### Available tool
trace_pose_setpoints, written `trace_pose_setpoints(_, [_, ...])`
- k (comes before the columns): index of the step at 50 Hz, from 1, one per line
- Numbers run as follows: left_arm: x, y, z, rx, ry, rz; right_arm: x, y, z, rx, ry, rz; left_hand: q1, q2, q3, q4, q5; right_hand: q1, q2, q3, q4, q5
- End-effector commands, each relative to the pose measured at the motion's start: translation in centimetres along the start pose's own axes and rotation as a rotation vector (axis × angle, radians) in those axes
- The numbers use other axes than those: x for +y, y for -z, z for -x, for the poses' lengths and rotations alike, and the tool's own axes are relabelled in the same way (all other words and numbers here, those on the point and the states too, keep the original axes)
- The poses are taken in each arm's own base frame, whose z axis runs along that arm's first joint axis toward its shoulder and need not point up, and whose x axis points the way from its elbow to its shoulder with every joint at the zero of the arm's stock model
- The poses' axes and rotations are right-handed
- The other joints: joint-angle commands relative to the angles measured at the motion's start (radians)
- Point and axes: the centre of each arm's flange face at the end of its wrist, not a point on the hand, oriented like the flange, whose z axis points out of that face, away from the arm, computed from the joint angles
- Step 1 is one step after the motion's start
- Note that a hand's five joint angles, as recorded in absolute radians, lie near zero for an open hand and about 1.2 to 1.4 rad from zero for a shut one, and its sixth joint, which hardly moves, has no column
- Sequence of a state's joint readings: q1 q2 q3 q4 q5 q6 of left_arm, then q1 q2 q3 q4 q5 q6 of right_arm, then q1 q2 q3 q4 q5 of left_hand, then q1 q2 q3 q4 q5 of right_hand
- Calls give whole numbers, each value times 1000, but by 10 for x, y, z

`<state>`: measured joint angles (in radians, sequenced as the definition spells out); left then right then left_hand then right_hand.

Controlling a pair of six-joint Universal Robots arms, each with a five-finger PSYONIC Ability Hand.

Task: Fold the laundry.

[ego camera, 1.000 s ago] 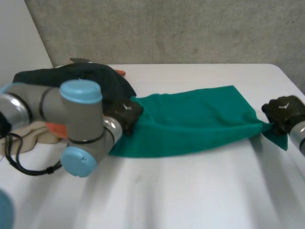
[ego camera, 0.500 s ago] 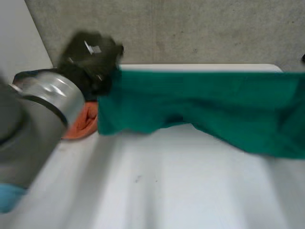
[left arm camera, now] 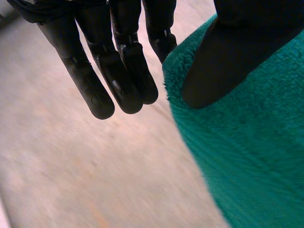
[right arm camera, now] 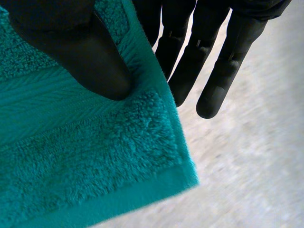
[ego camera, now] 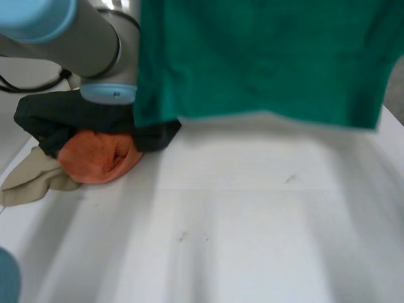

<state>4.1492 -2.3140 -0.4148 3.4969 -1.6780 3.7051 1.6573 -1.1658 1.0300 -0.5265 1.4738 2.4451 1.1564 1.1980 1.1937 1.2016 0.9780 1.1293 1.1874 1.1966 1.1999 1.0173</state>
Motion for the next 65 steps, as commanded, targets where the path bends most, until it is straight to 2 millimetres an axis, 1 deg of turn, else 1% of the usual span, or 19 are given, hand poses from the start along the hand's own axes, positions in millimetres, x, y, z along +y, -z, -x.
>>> trace_pose_setpoints(1, [20,31,-6,67,-10,111,2,13,4,-65,-71,59,240,198,203,195,244,267,209,200,196,204])
trace_pose_setpoints(4, [39,52,-16,120,-22,192,13,28,17,-146,-92,139,240,198,203,195,244,267,209,200,196,204])
trace_pose_setpoints(5, [55,72,-22,159,-33,260,17,33,20,-166,-96,162,240,198,203,195,244,267,209,200,196,204])
trace_pose_setpoints(10, [95,123,-34,246,-57,432,42,69,49,-316,-123,303,240,198,203,195,244,267,209,200,196,204])
trace_pose_setpoints(11, [106,143,-39,280,-65,492,54,85,62,-376,-137,357,240,198,203,195,244,267,209,200,196,204])
trace_pose_setpoints(13, [116,162,-42,313,-75,550,65,103,75,-435,-147,417,240,198,203,195,244,267,209,200,196,204])
trace_pose_setpoints(14, [120,172,-43,332,-79,580,76,121,86,-494,-154,478,240,198,203,195,244,267,209,200,196,204])
trace_pose_setpoints(15, [124,192,-48,371,-81,627,79,128,90,-514,-158,501,240,198,203,195,244,267,209,200,196,204])
trace_pose_setpoints(18, [129,219,-49,417,-86,696,98,153,97,-575,-167,603,240,198,203,195,244,267,209,200,196,204])
trace_pose_setpoints(19, [129,238,-50,452,-91,737,103,158,96,-584,-162,627,240,198,203,195,244,267,209,200,196,204])
trace_pose_setpoints(22, [121,254,-49,485,-91,765,118,180,88,-632,-122,722,240,198,203,195,244,267,209,200,196,204])
trace_pose_setpoints(28, [82,293,-42,584,-92,817,123,213,81,-757,-37,820,240,198,203,195,244,267,209,200,196,204])
trace_pose_setpoints(34, [59,322,-17,606,-147,932,112,239,41,-883,55,967,240,198,203,195,244,267,209,200,196,204])
trace_pose_setpoints(43, [5,376,13,781,-256,1140,82,260,-9,-1011,164,1066,240,198,203,195,244,267,209,200,196,204])
trace_pose_setpoints(48, [3,371,9,794,-253,1132,83,265,-13,-1034,184,1072,240,198,203,195,244,267,209,200,196,204])
trace_pose_setpoints(52, [19,354,-8,749,-237,1088,87,260,-10,-994,175,1028,240,198,203,195,244,267,209,200,196,204])
trace_pose_setpoints(60, [59,316,-33,638,-223,1015,109,245,28,-959,126,940,240,198,203,195,244,267,209,200,196,204])
trace_pose_setpoints(64, [81,277,-39,552,-231,946,119,217,33,-867,149,898,240,198,203,195,244,267,209,200,196,204])
trace_pose_setpoints(65, [88,252,-39,507,-246,894,121,198,33,-808,166,864,240,198,203,195,244,267,209,200,196,204])
